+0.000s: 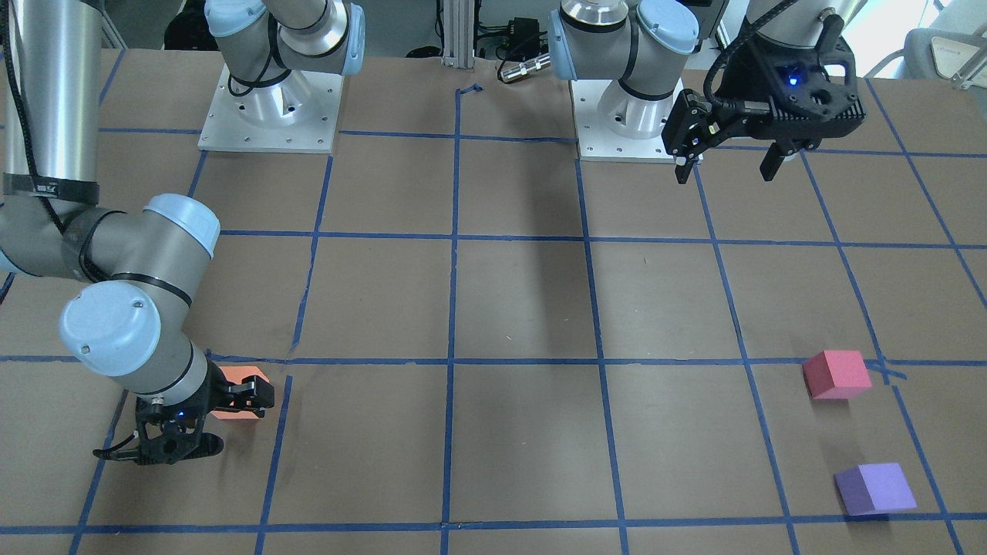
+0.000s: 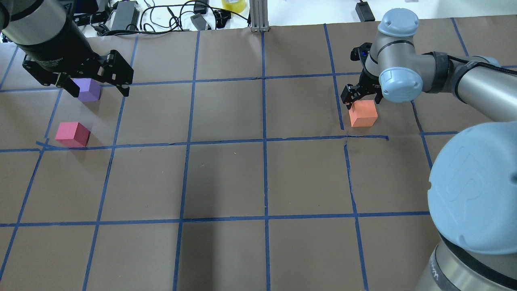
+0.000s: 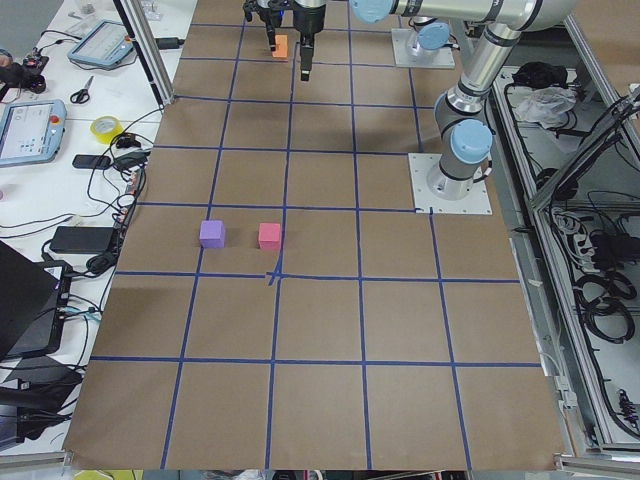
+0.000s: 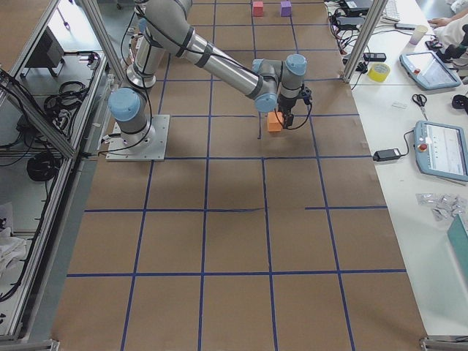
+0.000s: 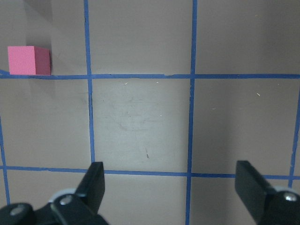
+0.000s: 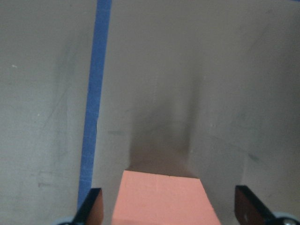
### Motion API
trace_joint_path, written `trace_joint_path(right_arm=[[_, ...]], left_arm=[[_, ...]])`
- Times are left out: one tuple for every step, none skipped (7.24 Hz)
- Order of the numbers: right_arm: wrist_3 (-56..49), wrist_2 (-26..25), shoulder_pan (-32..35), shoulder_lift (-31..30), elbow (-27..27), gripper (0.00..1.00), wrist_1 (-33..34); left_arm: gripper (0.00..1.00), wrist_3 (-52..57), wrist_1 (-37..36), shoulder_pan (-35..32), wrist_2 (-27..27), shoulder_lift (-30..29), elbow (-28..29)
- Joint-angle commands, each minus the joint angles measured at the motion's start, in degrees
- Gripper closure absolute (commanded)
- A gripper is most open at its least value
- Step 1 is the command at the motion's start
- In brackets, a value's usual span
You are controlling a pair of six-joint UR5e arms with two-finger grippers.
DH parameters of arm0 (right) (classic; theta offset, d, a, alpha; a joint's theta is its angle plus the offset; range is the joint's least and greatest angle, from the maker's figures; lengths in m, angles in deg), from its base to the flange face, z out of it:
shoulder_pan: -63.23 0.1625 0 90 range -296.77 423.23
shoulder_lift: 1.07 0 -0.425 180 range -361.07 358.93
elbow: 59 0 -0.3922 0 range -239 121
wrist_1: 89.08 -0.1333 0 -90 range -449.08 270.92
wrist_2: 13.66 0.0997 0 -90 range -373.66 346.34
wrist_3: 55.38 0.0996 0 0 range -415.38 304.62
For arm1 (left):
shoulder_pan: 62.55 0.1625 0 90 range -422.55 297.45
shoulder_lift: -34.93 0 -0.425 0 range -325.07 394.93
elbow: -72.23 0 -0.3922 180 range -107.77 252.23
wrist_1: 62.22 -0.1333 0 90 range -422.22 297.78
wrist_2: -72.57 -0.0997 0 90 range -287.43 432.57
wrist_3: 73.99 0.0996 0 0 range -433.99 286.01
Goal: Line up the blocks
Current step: 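Close the right gripper on the orange cube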
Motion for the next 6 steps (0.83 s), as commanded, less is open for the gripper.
trace_joint_path(right_arm=[[2.66, 0.28, -0.24, -0.03, -0.16, 0.57, -3.35], [3.45, 0.45, -0.24, -0.38, 0.53, 1.0, -6.07], [3.46, 0.89, -0.24, -0.64, 1.15, 1.0, -6.18], [4.16, 3.77, 0.19, -0.91, 2.2, 1.0, -6.36], [10.26, 4.84, 2.2, -2.04, 5.43, 1.0, -9.58], [15.97, 6.24, 6.05, -2.4, 9.64, 1.0, -13.53]], left_arm=[[0.0, 0.0, 0.0, 0.0, 0.0, 0.09, 0.06], [0.0, 0.0, 0.0, 0.0, 0.0, 0.09, -0.03], [0.0, 0.0, 0.0, 0.0, 0.0, 0.09, -0.03], [0.0, 0.0, 0.0, 0.0, 0.0, 0.0, 0.06], [0.0, 0.0, 0.0, 0.0, 0.0, 0.09, 0.06], [0.0, 0.0, 0.0, 0.0, 0.0, 0.09, 0.06]])
